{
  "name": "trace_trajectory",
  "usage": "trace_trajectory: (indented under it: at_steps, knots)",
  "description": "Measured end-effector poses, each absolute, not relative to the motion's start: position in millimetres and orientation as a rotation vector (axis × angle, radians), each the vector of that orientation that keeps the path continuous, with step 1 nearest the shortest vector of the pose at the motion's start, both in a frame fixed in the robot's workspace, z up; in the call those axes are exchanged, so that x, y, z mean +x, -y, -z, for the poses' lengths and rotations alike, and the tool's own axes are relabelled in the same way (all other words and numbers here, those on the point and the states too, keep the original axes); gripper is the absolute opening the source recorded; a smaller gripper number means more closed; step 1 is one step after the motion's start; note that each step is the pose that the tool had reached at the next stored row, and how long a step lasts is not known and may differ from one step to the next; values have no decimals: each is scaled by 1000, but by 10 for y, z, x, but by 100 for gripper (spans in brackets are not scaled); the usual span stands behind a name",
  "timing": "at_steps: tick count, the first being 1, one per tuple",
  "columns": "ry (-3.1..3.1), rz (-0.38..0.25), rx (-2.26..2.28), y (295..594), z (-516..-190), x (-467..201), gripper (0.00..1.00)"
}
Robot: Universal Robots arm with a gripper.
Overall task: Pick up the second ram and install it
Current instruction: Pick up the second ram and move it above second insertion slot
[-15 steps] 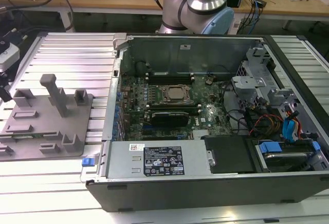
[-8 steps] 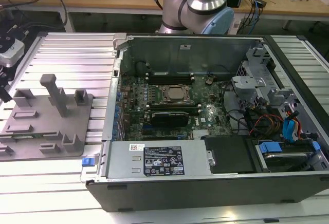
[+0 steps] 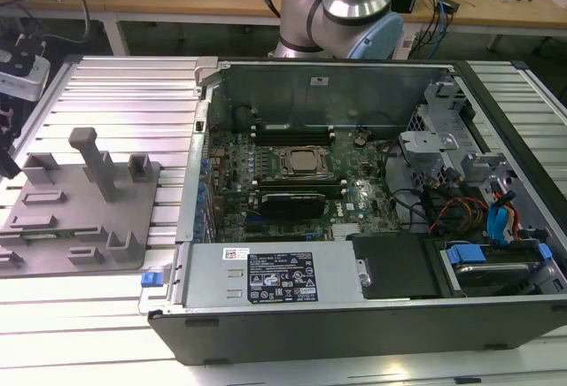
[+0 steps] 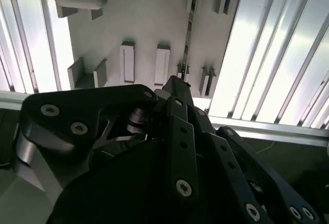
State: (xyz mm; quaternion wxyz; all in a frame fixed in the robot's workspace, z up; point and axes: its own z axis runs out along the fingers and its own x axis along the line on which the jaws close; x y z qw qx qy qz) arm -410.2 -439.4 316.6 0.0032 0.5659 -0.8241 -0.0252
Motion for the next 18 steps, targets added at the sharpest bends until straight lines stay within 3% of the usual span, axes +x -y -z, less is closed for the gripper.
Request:
trace_trajectory:
  at_steps: [10, 18]
  knots:
    - [2275, 76, 2145, 4394, -3131, -4102, 8]
    - [2277, 67, 2153, 4394, -2999, -4119, 8]
